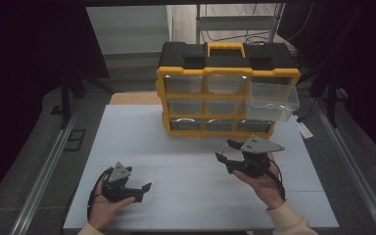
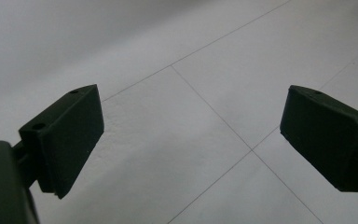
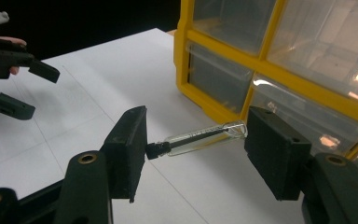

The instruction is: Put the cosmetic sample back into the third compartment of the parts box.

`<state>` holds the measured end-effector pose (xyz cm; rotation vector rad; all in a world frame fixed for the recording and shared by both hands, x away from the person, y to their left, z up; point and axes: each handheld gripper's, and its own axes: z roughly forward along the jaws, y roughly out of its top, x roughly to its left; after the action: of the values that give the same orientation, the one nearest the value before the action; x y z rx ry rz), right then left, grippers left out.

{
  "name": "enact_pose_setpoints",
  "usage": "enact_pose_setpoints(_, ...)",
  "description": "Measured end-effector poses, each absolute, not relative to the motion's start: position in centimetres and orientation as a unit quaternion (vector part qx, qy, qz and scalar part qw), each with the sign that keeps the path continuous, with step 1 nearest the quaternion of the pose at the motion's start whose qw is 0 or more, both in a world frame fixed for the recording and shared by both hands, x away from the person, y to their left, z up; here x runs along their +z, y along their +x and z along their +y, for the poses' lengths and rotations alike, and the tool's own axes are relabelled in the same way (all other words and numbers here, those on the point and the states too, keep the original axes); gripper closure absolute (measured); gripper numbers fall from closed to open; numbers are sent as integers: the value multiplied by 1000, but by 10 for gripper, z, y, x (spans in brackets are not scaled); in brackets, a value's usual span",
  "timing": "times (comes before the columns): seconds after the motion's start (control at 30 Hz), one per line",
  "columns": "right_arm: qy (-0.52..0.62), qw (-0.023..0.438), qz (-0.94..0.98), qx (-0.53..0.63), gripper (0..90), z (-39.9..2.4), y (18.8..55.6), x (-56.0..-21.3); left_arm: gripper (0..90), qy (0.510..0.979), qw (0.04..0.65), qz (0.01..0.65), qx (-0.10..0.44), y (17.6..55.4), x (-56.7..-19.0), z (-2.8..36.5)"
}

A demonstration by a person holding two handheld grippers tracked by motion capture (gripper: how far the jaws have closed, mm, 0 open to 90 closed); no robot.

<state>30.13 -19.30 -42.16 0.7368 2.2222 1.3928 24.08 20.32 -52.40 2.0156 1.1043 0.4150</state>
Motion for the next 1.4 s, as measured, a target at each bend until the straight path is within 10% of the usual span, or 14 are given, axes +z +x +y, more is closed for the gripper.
enact_pose_setpoints(1.4,259,232,775,528,405,-194,294,-379,68,791,396,436,165,240,-522,205)
